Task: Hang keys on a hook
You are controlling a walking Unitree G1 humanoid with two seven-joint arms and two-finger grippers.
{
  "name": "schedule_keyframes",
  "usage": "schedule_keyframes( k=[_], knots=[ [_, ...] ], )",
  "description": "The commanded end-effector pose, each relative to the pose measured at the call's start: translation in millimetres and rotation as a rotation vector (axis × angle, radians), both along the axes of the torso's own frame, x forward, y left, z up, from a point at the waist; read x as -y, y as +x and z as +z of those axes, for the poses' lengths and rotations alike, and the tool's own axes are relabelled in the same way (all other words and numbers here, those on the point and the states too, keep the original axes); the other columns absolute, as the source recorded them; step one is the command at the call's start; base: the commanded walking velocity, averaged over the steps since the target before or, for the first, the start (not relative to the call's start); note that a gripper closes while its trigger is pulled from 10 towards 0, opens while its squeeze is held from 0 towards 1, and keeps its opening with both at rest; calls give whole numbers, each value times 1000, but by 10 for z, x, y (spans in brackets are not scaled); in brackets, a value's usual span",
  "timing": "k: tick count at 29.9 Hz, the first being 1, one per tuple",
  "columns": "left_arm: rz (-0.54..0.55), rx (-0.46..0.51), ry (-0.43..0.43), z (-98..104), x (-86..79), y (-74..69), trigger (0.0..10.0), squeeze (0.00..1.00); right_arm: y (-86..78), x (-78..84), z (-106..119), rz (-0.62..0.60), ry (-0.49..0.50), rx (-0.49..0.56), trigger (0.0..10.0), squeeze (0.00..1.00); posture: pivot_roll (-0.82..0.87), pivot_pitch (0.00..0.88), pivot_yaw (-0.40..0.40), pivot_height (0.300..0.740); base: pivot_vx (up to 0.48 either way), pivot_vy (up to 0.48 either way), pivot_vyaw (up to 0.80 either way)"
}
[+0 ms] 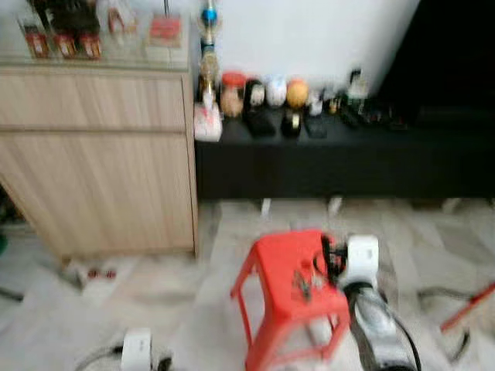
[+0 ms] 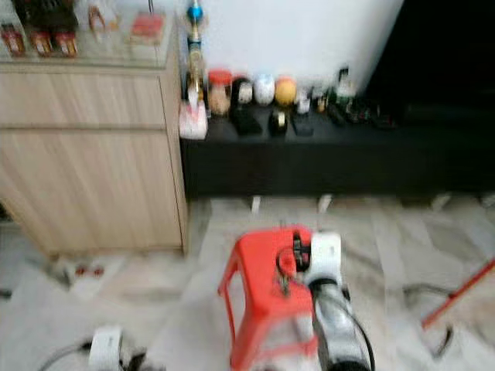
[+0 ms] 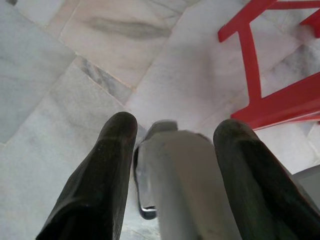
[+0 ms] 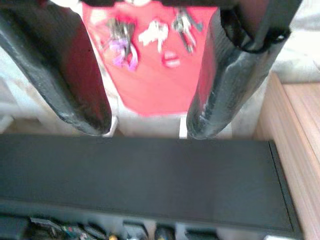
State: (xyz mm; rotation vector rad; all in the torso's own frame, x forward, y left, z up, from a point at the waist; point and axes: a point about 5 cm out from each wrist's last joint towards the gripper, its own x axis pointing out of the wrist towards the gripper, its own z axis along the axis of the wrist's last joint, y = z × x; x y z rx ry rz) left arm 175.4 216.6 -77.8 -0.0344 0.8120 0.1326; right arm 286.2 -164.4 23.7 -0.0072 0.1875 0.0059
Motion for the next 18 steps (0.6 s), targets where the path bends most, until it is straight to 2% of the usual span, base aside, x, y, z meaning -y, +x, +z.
schedule_keyframes(
  k=[1,5,18],
  knots=[
    [-22,-87,-35,-111,105,-171,10000,0,-4,30,-33,-9,4,-29,10000,0,52,0,-139,645,0,0,0],
    [-34,-92,-31,-111,102,-171,10000,0,-14,48,-75,-44,46,-63,10000,0,51,0,-134,645,0,0,0],
    [-41,-93,-37,-106,88,-164,10000,0,-50,31,-164,-56,89,-115,10000,0,57,0,-127,645,0,0,0]
  ],
)
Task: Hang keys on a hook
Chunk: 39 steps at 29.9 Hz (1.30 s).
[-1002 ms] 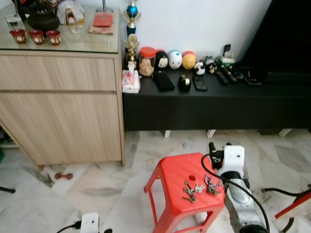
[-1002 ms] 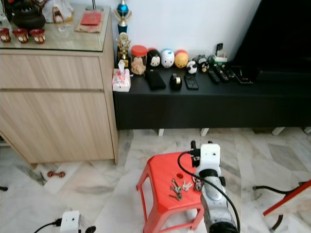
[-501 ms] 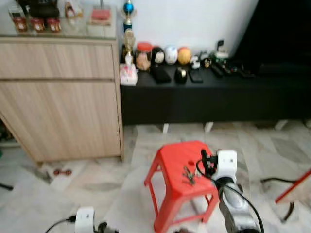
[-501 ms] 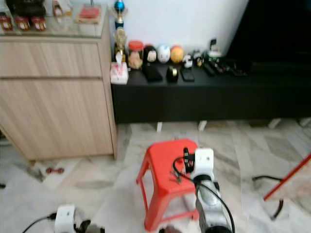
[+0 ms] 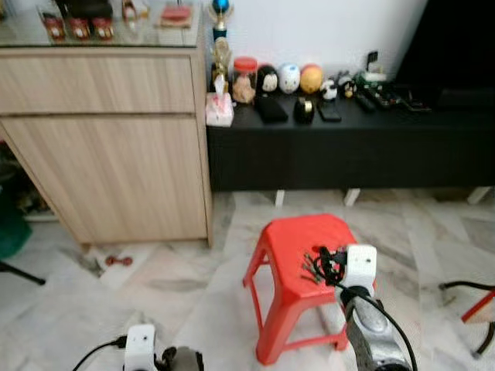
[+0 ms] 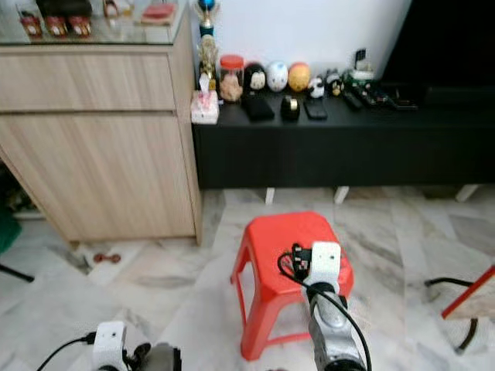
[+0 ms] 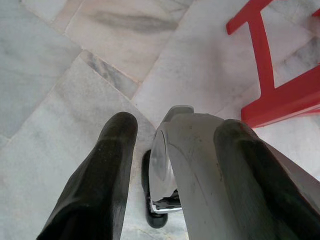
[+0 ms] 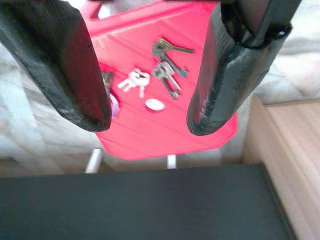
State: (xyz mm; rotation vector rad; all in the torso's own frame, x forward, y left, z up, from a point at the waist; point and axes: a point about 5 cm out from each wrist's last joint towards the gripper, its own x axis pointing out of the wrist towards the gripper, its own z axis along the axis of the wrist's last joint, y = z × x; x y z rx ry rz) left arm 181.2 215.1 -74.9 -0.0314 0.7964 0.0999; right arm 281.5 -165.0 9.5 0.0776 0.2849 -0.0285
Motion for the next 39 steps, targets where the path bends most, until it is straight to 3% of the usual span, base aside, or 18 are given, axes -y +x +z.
schedule_keyframes(
  k=[1,9,13,29,39],
  knots=[
    [-12,-109,-26,-134,73,-222,10000,0,-2,24,-22,-14,7,-19,10000,0,57,0,-127,645,0,0,0],
    [-21,-118,-18,-137,66,-226,10000,0,-22,37,-93,-19,-6,-85,10000,0,58,0,-123,645,0,0,0],
    [-19,-117,-21,-137,63,-228,10000,0,-17,34,-70,-24,-7,-54,10000,0,59,0,-123,615,0,0,0],
    [-25,-116,-31,-139,60,-237,10000,0,-21,34,-90,-42,-1,-69,10000,0,62,4,-120,615,0,0,0],
    [-24,-117,-33,-137,57,-235,10000,0,-31,11,-112,-27,-16,-87,10000,0,62,5,-119,615,291,0,0]
  ],
)
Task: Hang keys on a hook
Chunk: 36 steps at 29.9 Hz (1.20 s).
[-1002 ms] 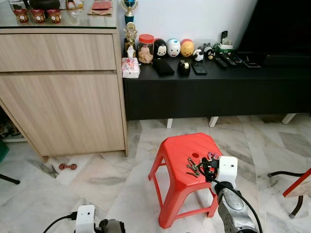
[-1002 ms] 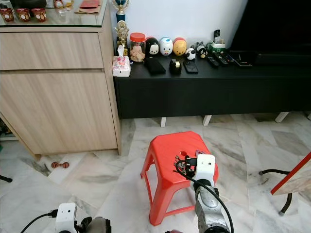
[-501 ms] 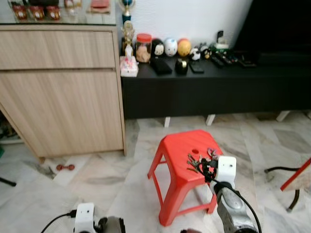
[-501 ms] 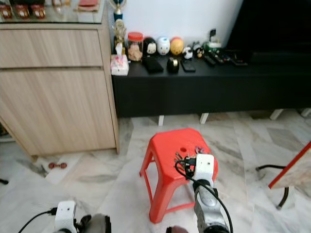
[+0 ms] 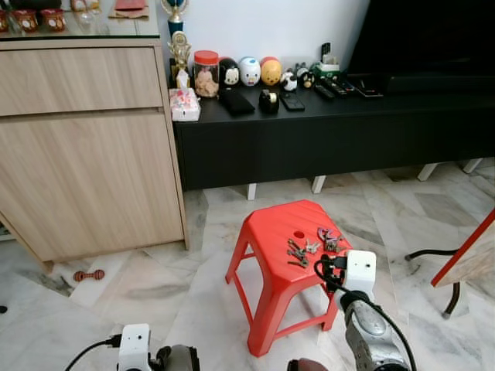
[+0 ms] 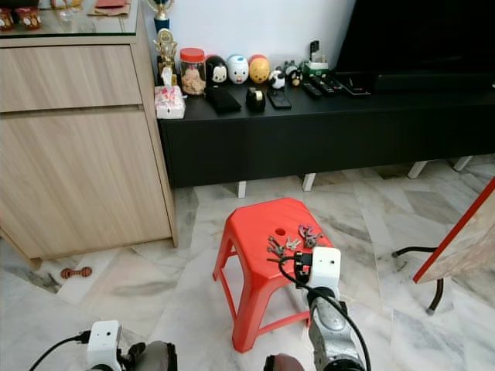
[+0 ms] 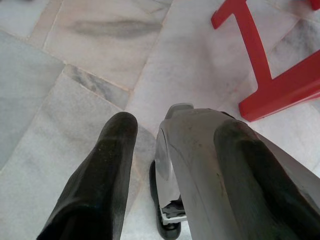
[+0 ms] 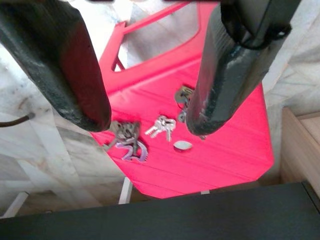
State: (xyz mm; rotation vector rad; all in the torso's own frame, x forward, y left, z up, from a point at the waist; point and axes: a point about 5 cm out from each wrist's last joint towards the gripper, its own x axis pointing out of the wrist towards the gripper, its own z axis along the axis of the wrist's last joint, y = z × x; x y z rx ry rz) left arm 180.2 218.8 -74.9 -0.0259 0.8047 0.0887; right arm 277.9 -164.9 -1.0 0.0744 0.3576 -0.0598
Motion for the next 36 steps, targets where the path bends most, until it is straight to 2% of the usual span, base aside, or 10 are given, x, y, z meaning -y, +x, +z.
schedule_keyframes(
  k=[1,14,31,36],
  knots=[
    [-12,-109,-33,-137,94,-222,10000,0,5,10,-7,1,-9,-13,10000,0,64,5,-120,615,292,0,0],
    [-15,-100,-28,-127,95,-200,10000,0,-29,-9,-60,11,-6,-40,10000,0,65,4,-118,615,289,0,0],
    [-19,-93,-27,-117,99,-178,10000,0,-81,-31,-140,42,-15,-92,10000,0,65,3,-118,615,0,0,0],
    [-18,-89,-28,-113,98,-171,10000,0,-82,-29,-143,42,-15,-94,10000,0,64,3,-117,615,258,0,0]
  ],
)
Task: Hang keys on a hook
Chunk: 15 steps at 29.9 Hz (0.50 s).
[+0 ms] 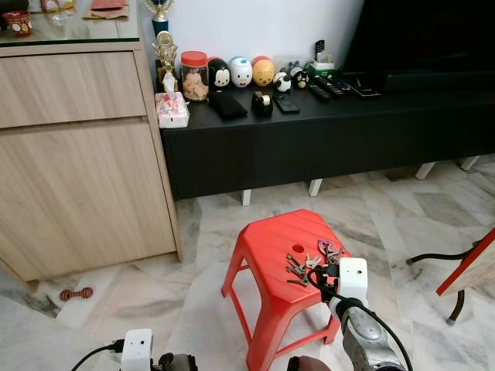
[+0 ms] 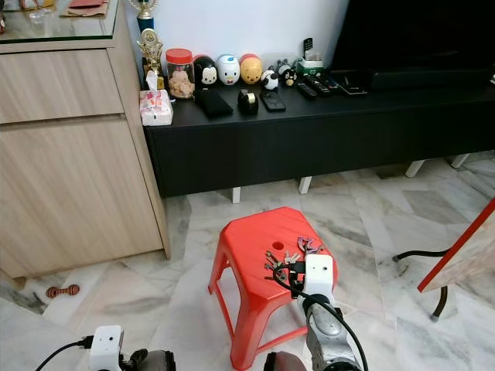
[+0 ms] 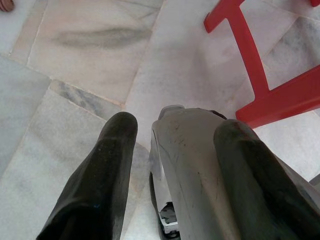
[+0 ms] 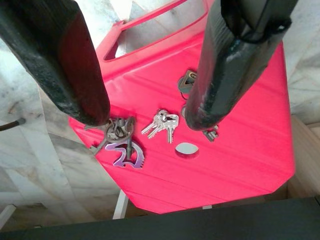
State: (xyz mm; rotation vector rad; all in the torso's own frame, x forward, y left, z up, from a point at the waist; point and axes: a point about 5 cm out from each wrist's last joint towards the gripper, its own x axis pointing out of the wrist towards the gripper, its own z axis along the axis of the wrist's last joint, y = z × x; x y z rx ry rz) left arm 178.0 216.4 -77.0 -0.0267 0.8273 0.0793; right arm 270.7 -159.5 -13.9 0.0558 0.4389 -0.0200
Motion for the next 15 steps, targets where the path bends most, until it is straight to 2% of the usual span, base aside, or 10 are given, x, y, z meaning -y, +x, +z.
schedule_keyframes(
  k=[1,15],
  knots=[
    [-9,-67,-22,-92,73,-150,10000,0,-10,24,-15,-2,-7,-14,10000,0,64,3,-117,615,277,0,0],
    [-11,-58,-28,-87,81,-138,10000,0,-1,15,-17,-1,-4,-19,10000,0,66,5,-118,615,277,0,0]
  ],
)
